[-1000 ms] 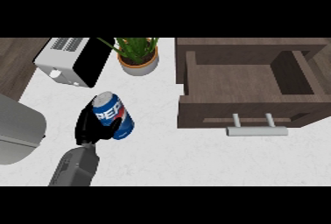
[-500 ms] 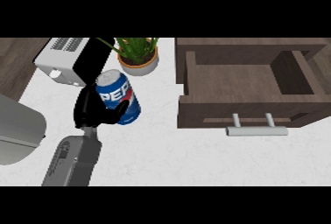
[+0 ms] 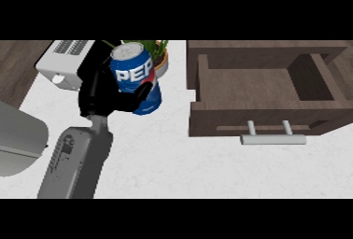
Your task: Pick up the can, place it into the drawer and close the drawer
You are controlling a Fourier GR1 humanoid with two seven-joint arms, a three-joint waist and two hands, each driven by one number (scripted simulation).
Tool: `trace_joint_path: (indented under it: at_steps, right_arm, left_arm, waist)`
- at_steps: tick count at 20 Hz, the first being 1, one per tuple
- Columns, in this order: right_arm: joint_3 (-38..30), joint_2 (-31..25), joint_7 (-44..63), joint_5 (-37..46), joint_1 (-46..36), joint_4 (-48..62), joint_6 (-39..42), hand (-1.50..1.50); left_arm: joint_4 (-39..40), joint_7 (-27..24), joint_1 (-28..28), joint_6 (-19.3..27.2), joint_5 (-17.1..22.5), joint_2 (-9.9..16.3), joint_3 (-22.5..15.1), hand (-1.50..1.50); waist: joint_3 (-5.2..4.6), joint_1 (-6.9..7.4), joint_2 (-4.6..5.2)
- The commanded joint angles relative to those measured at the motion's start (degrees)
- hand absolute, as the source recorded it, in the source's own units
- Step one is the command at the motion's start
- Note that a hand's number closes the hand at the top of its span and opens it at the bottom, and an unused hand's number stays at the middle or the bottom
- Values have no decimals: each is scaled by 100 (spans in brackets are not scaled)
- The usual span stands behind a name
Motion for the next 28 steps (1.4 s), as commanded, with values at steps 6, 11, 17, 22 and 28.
trace_joint_path:
  at_steps: [6, 11, 17, 22, 28]
  right_arm:
    - [-30, -260, 57, 151, -591, 504, -187, -150]
    - [441, 45, -148, 155, 354, -264, -221, -150]
    - [-19, -157, 76, -48, -323, 133, -176, -150]
    - [65, -285, 263, 72, -540, 205, -258, -150]
    - [144, -208, 32, 347, -601, 388, -260, -150]
  left_arm:
    - [-48, 671, -1101, 1030, -235, -76, -502, 150]
    - [965, 429, -1856, 919, -167, -73, -134, 150]
    - [1972, 259, -3000, 1735, 152, -77, -696, 150]
    - [2254, 103, -3333, 1993, 495, -77, -915, 150]
    - [3227, -88, -4095, 2097, 933, -77, -1077, 150]
  waist:
    - [0, 16, 8]
    - [-1, -63, 10]
    - [1, -110, 23]
    - [0, -72, 22]
    - [2, -111, 33]
